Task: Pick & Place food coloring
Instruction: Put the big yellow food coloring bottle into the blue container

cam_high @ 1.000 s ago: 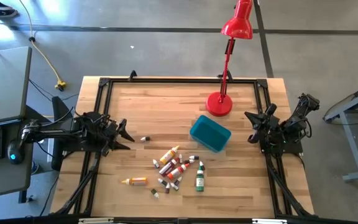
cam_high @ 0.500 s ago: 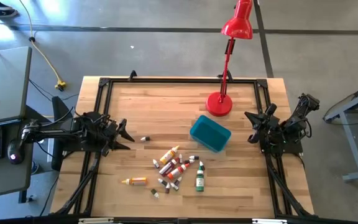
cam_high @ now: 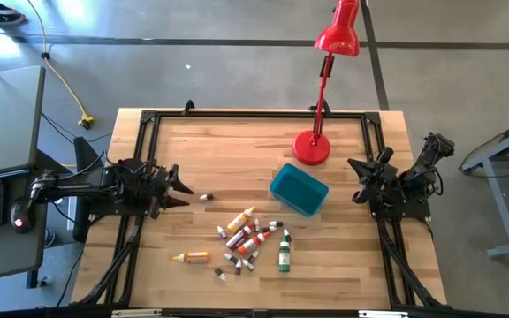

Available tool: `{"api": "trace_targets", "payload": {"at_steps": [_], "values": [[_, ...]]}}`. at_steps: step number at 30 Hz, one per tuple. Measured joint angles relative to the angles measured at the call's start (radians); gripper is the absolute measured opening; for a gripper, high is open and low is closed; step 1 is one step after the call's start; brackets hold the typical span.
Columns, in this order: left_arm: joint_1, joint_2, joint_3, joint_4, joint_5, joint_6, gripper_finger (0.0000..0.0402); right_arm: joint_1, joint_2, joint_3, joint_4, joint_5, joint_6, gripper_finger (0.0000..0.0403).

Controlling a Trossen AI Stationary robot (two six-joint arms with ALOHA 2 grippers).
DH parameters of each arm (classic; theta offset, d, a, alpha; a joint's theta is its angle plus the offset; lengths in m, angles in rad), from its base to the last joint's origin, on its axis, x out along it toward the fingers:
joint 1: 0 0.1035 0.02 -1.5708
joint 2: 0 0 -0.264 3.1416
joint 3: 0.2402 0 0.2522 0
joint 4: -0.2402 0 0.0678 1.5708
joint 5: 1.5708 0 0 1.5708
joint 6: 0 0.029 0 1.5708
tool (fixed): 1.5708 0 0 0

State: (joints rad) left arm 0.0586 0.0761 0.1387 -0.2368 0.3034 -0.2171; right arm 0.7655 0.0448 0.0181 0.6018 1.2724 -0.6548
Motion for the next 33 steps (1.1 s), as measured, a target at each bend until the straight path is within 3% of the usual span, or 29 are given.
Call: {"api": "trace_targets", "payload": {"at_steps": [20, 27, 33], "values": [[0.000, 0.000, 0.000, 0.002, -0.042, -0.024, 0.0189, 0.000, 0.000, 0.000, 0.000, 0.000, 0.000, 0.0000], [0.000, 0.000, 0.000, 0.002, -0.221, -0.041, 0.0189, 0.000, 0.000, 0.000, 0.000, 0.000, 0.000, 0.0000], [0.000, 0.000, 0.000, 0.005, -0.297, -0.104, 0.0189, 0.000, 0.000, 0.000, 0.000, 0.000, 0.000, 0.0000]]}}
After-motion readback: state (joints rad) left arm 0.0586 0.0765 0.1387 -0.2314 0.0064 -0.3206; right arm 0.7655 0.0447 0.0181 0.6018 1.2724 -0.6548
